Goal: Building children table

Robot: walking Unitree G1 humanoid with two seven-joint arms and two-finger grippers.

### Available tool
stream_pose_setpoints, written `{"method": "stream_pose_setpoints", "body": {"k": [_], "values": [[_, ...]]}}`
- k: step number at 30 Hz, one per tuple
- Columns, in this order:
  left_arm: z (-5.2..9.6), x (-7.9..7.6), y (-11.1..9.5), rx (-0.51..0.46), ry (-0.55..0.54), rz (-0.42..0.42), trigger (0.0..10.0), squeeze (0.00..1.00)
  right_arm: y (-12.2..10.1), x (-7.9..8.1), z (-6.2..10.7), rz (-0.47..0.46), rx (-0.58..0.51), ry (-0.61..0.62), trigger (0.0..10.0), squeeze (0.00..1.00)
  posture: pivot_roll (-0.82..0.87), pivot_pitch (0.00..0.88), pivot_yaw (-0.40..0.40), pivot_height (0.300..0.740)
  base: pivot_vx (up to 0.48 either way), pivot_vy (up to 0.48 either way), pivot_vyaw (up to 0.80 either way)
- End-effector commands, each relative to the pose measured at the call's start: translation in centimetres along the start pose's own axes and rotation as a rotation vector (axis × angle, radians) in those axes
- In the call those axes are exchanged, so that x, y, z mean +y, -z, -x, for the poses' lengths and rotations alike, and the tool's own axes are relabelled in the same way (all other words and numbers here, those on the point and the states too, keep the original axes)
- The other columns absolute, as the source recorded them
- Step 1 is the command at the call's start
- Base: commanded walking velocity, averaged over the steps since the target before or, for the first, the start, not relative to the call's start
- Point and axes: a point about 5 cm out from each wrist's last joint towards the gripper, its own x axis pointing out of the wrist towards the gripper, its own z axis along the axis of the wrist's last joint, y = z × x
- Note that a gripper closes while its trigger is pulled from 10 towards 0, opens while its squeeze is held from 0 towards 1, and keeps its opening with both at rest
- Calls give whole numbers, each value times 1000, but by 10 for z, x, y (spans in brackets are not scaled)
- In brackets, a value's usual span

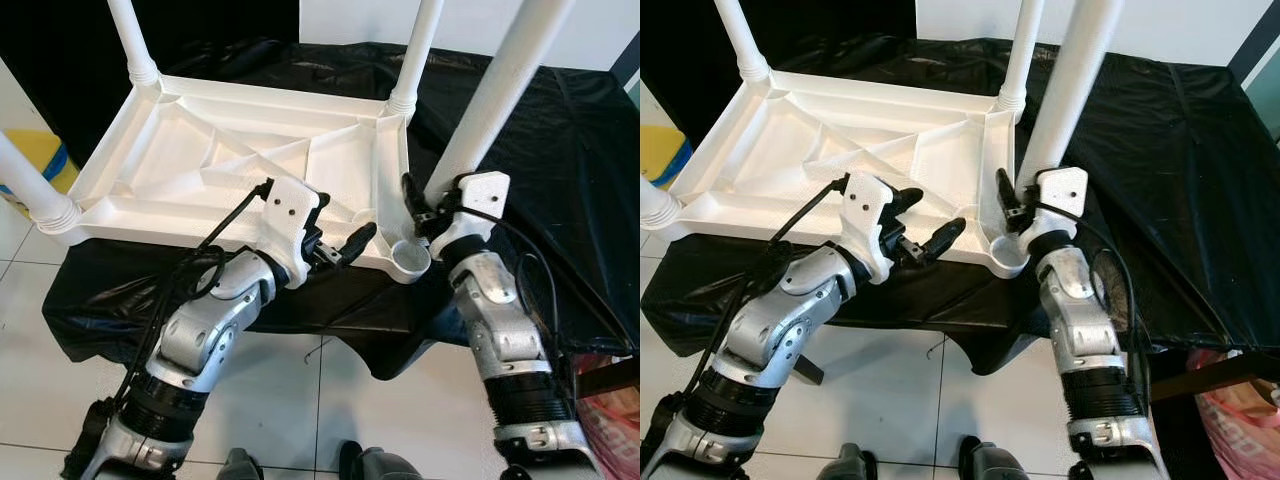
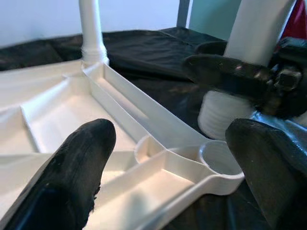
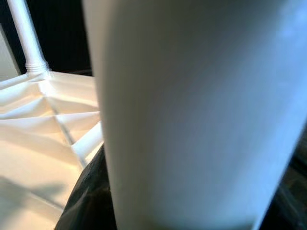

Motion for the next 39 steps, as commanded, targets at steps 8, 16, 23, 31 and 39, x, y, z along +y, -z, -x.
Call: {"method": "stream_pose_setpoints", "body": {"k": [8,16,23,31,39], "values": [[0,-18,-26,-111,412,2,10000,0,-5,-19,9,47,128,-238,10000,0,69,134,-92,740,0,0,0],[-5,-30,-55,-212,628,76,10000,0,-13,-16,16,27,174,-470,10000,0,65,143,-102,740,0,0,0],[-11,-45,-64,-223,859,117,10000,0,-9,-1,26,0,266,-746,10000,0,73,153,-128,740,0,0,0],[-15,-51,-70,-225,939,116,10000,0,-6,9,28,-18,305,-876,10000,0,76,151,-139,740,0,0,0],[-14,-49,-87,-261,1012,140,10000,0,-2,17,32,-52,350,-1009,10000,0,74,145,-146,740,0,0,0]]}}
